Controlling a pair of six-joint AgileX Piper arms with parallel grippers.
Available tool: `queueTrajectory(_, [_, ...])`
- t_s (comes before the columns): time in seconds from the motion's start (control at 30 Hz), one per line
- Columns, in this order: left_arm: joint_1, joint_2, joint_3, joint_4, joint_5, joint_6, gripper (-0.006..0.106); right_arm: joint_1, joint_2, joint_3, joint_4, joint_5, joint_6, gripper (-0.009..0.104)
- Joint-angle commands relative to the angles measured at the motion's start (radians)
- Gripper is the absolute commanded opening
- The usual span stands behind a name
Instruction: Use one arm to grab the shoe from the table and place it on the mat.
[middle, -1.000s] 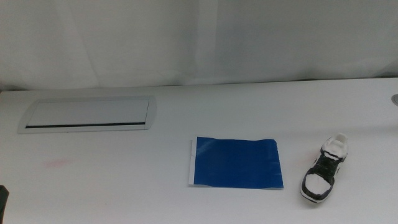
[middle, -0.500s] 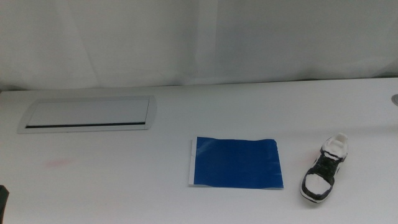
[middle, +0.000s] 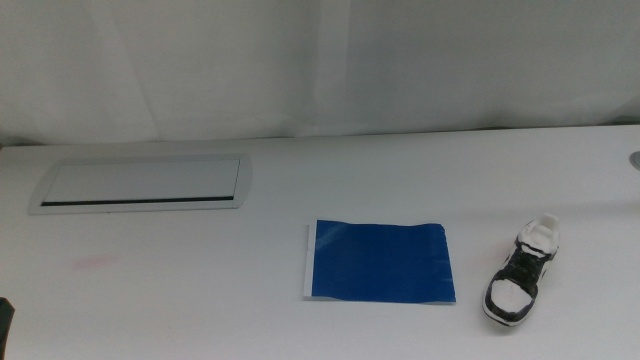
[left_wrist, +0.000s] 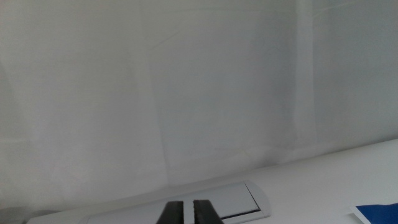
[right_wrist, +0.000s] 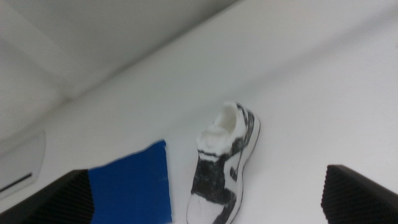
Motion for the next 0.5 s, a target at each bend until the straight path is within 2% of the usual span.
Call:
queueTrajectory(0.0, [0.003,-0.04,0.041,-0.009,-0.009,-0.007,-0.003,-0.004,0.086,-0.05,0.007,0.035,0.013,0.102])
queueTrajectory(0.17, [0.003,-0.04,0.041,-0.009,-0.009,-0.007,-0.003,-0.004,0.298,-0.144,0.031,0.057,0.013,0.102])
queueTrajectory(0.47, [0.003,-0.04,0.041,-0.009,-0.009,-0.007,-0.003,0.032,0.533,-0.257,0.076,0.075,0.013,0.102])
